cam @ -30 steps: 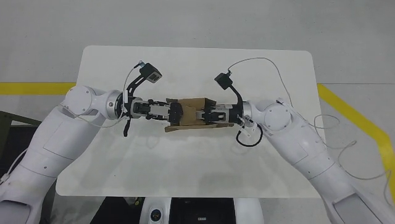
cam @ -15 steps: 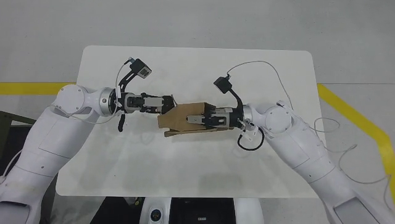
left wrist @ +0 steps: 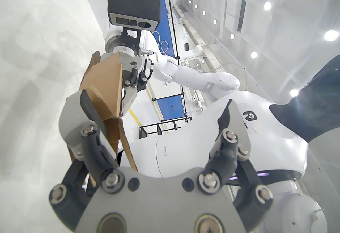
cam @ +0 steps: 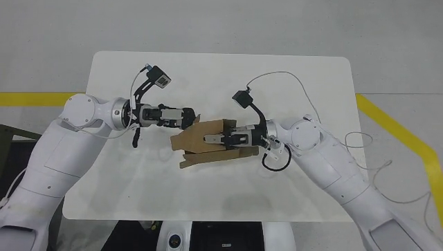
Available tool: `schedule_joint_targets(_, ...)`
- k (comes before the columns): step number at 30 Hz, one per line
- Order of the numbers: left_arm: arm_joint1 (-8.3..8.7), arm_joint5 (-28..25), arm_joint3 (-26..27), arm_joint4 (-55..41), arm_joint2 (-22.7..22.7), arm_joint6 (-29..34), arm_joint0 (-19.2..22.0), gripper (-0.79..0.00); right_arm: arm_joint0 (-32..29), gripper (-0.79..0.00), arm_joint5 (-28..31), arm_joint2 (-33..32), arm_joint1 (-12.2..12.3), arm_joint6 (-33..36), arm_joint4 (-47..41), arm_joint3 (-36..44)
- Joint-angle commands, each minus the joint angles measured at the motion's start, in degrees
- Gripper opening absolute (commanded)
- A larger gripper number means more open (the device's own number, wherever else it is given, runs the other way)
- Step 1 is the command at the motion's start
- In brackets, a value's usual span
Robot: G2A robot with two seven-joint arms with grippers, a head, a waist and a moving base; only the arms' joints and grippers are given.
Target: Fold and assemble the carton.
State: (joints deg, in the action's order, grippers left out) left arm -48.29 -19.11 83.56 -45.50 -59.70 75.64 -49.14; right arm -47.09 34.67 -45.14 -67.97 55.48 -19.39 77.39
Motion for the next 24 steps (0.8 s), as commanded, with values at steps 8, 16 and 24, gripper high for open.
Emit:
schedule_joint_targets(8, -0.19, 0.04, -0.10, 2.71, -1.10, 0.33, -0.49, 0.000, -1.10, -0.785, 0.52, -3.36, 0.46, -3.57, 2.39, 0.48)
schedule_joint_targets(16, -0.41, 0.71, 1.69, 3.99, -1.19, 1.10, -2.16, 0.000, -1.53, -0.785, 1.12, -5.13, 0.36, -8.14, 5.50, 1.55)
schedule_joint_targets(24, -0.46, 1.66, 3.92, 4.83, -1.83, 2.10, -3.73, 0.000, -2.01, -0.785, 1.69, -6.66, 0.21, -13.04, 9.83, 2.41)
